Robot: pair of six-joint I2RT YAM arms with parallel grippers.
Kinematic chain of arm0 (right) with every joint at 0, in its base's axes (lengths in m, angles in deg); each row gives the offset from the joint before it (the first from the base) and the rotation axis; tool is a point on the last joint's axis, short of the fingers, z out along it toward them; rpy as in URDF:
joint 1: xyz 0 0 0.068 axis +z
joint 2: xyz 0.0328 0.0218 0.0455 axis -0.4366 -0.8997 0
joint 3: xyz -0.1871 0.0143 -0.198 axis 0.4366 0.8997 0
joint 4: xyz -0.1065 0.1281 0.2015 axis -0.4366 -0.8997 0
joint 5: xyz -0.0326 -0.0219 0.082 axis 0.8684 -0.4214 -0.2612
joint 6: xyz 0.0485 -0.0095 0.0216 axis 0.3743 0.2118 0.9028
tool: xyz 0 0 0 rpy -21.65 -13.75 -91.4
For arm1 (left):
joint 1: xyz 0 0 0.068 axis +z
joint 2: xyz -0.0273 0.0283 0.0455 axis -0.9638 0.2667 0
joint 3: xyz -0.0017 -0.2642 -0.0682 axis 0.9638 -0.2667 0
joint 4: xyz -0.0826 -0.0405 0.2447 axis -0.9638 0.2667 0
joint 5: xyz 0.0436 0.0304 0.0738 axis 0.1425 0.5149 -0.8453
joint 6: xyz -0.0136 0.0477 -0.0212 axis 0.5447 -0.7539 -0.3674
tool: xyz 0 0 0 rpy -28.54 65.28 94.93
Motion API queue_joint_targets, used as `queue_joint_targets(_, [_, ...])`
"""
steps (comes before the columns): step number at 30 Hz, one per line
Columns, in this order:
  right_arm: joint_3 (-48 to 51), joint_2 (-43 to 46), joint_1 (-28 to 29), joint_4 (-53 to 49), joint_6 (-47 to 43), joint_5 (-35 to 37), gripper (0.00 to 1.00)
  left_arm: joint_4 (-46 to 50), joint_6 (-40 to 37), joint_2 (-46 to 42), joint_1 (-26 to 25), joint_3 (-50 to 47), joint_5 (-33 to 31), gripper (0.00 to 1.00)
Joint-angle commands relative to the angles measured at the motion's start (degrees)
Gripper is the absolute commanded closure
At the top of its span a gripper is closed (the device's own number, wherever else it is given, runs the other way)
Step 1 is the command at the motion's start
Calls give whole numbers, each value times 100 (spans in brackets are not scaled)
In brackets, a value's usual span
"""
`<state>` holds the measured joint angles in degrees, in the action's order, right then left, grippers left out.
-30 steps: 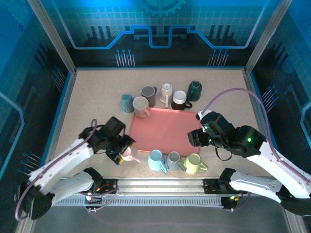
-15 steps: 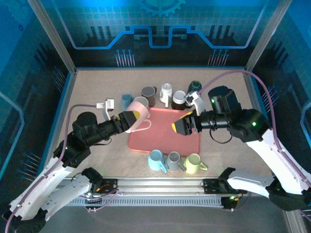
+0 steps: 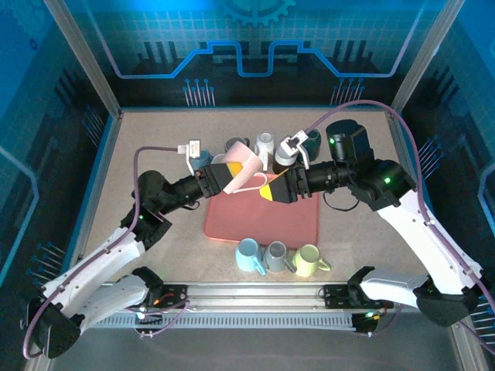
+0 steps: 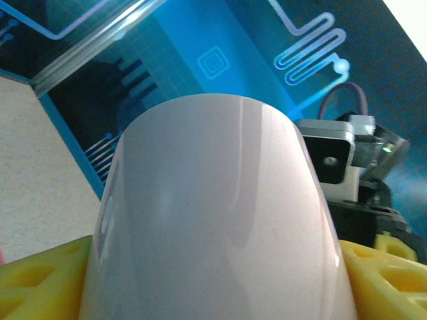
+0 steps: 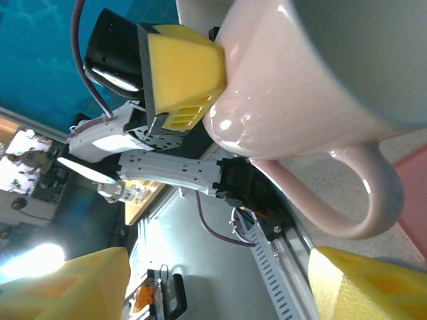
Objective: Turn the mug right side up
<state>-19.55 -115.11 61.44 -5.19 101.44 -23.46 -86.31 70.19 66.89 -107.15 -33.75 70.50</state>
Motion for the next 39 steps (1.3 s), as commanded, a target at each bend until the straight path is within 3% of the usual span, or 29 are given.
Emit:
queue_joint_targets(1, [169,-53,-67,180,-72,-338,31,-969,254,-102,14,89,346,48])
queue_joint_targets(8, [259,-45,-104,105,-293,6,35,-860,295,-225,12,6,340,48])
queue_joint_targets(24, [759,272,-232,-276,-407,-229,39,28,-390,-441,15,227,126,47])
queue_joint_targets(34, [886,-142,-368,1200,427,-931,31,-221,-172,-264,17,334,615,47])
queue_joint_targets(39, [1071,-299,-386,2093,1095,-1410,42,-347,-40,-191,10,341,756,47])
